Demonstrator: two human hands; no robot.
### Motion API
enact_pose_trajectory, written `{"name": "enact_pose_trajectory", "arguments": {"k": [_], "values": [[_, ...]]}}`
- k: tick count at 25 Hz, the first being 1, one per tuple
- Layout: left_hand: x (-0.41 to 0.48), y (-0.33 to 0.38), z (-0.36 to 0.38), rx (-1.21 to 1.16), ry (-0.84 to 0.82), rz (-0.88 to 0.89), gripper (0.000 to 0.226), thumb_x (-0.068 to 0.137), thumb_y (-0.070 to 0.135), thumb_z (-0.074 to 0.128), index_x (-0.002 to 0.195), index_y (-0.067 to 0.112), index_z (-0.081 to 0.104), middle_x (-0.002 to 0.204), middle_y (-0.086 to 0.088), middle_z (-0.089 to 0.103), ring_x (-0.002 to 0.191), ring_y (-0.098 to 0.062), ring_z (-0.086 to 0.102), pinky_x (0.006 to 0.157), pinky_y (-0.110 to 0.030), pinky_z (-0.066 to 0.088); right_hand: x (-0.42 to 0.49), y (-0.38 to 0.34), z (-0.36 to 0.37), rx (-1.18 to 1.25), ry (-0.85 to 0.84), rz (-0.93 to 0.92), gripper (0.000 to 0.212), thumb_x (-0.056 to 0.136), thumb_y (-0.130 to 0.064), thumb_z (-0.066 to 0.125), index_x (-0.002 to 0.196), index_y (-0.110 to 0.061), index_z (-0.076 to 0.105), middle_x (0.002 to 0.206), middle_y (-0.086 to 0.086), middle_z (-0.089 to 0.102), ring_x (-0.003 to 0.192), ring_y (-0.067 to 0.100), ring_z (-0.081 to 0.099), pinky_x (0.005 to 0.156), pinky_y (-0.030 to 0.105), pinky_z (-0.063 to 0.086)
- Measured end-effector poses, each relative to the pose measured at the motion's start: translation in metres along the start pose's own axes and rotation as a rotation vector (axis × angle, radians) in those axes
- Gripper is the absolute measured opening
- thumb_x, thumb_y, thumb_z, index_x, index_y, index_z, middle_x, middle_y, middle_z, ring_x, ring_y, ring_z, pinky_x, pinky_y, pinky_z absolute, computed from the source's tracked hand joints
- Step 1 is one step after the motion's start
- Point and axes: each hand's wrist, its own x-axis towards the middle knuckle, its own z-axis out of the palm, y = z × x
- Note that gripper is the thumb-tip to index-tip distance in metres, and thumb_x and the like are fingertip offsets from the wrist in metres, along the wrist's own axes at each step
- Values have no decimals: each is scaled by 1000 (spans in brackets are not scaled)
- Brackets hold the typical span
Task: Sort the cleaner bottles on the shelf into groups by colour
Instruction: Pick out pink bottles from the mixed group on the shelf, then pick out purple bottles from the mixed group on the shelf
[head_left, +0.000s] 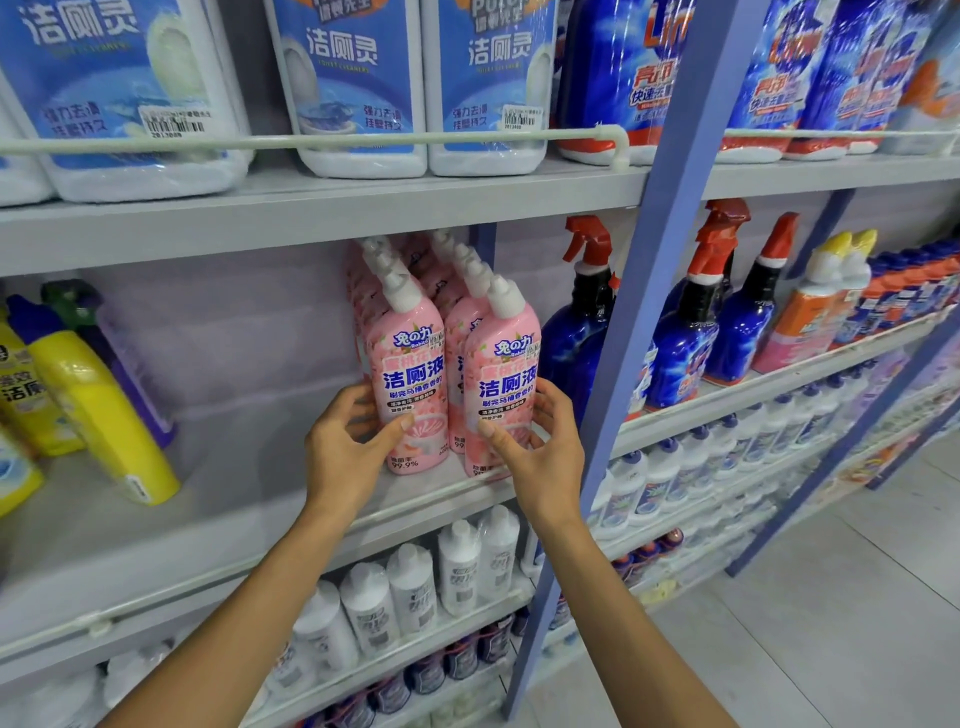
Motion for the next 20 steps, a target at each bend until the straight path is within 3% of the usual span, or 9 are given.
{"name": "enact_pose_trajectory", "arguments": {"k": [6,10,16,20], "values": [[4,6,-4,35,-32,12,39,78,5,85,110,16,66,98,9,73,81,1,69,72,-14,54,4,6,-3,3,-18,-41,69,74,-37,91,130,-40,51,127,-13,63,115,-2,60,96,37,56],[4,9,-32,17,-71,57,46,75,4,86,113,20,64,101,-2,73,91,-18,71,81,-25,58,-1,-3,-7,-76,-19,-48,68,76,-40,89,134,-34,53,129,-14,62,117,3,60,98,41,55],[-20,-4,-140,-6,-20,65,61,64,21,87,119,22,59,113,-11,68,102,-22,66,78,-12,53,-58,-27,8,-176,-20,-31,72,82,-36,85,143,-29,47,135,-10,55,122,11,57,98,48,55],[-36,-9,-221,19,23,35,74,62,18,88,129,19,57,121,-9,64,107,-18,62,83,-20,51,-95,-55,55,-142,-189,-97,75,81,-35,85,145,-31,47,138,-12,55,123,5,57,100,36,54]]}}
